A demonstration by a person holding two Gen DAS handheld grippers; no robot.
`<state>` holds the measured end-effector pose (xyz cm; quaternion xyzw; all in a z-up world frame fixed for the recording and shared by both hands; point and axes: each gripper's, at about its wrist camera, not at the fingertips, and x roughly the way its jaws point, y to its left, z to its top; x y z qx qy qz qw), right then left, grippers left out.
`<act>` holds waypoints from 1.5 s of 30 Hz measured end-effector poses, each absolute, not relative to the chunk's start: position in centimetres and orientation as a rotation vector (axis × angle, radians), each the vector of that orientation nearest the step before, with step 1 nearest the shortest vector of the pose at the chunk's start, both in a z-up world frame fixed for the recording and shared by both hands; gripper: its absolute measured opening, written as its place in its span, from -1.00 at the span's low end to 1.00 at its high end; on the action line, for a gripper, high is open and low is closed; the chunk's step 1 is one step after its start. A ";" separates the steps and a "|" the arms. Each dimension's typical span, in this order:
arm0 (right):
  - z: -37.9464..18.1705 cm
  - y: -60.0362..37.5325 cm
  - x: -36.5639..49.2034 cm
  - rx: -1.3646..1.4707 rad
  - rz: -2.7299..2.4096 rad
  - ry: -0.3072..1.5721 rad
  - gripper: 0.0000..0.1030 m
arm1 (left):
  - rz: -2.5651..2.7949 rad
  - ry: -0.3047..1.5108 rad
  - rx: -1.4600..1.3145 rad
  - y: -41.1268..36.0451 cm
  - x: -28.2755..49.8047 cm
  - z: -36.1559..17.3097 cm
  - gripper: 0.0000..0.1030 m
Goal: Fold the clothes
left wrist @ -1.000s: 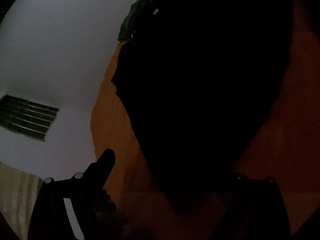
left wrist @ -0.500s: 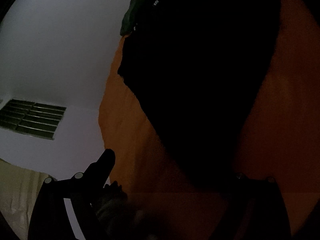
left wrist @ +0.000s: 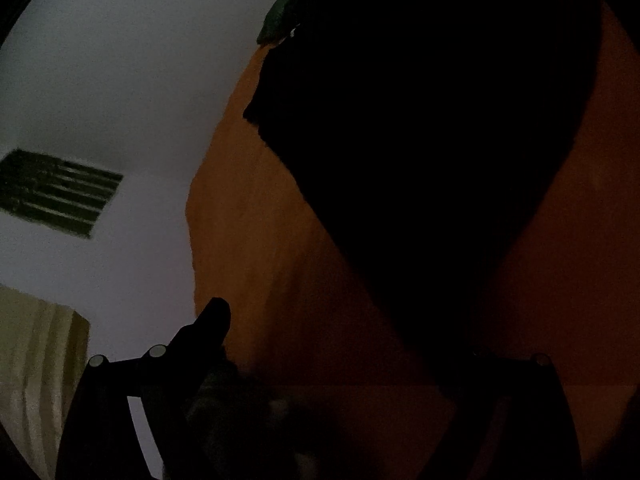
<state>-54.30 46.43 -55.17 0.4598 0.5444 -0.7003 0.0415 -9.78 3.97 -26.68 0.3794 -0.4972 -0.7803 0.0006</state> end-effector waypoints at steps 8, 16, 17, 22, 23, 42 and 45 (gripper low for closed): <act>-53.4 49.2 -55.7 1.634 -2.234 1.394 -0.90 | -2.507 -1.249 1.337 1.7 -12.6 -24.7 0.74; -51.3 52.9 -57.7 1.835 -2.380 0.949 -0.92 | -2.516 -1.041 1.417 1.2 -13.4 -24.1 0.74; -51.4 52.9 -57.6 1.845 -2.374 0.928 -0.92 | -2.513 -1.041 1.423 1.3 -13.2 -24.1 0.74; -51.4 52.8 -56.7 1.856 -2.348 0.870 -0.92 | -2.496 -1.055 1.445 1.3 -12.8 -24.5 0.74; -51.1 52.8 -56.8 1.841 -2.352 0.855 -0.91 | -2.494 -1.054 1.450 1.3 -12.8 -24.5 0.74; -53.3 44.6 -47.8 1.318 -2.093 1.367 0.06 | -2.470 -1.015 1.490 1.4 -12.8 -25.2 0.75; -53.8 44.1 -47.1 1.268 -2.085 1.471 0.06 | -2.468 -1.008 1.489 1.4 -12.6 -25.3 0.75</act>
